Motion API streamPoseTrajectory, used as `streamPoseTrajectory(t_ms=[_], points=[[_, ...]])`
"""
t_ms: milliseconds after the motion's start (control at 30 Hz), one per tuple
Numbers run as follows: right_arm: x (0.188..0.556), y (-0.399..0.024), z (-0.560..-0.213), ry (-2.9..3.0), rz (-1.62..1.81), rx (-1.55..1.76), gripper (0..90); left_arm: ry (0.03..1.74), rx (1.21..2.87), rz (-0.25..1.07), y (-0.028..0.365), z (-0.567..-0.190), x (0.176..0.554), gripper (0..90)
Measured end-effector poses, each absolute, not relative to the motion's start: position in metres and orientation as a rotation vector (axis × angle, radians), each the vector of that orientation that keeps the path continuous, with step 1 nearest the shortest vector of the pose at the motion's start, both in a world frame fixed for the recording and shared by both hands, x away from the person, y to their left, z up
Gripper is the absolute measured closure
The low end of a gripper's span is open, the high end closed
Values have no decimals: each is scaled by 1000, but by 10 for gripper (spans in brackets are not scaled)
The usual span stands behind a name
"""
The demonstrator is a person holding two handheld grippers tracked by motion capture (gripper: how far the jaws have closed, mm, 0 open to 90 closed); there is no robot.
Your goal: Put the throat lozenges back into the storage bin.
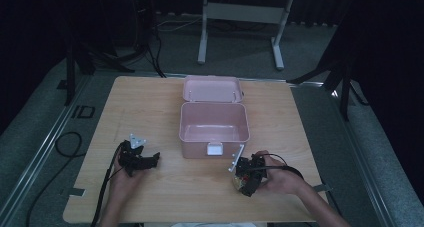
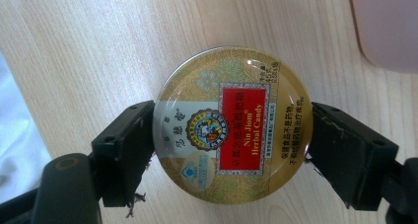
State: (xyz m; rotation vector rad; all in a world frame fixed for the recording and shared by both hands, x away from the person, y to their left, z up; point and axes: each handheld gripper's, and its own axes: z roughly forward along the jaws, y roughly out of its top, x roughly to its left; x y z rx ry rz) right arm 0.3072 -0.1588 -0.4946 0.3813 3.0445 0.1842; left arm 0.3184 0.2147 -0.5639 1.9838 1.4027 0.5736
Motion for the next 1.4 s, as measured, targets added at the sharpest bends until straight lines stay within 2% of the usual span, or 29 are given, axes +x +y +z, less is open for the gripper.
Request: streamPoseTrajectory(t_ms=[1400], points=[[321,-183,-437,2958,168,406,205,1403,1984,573,215,-564,318,147]])
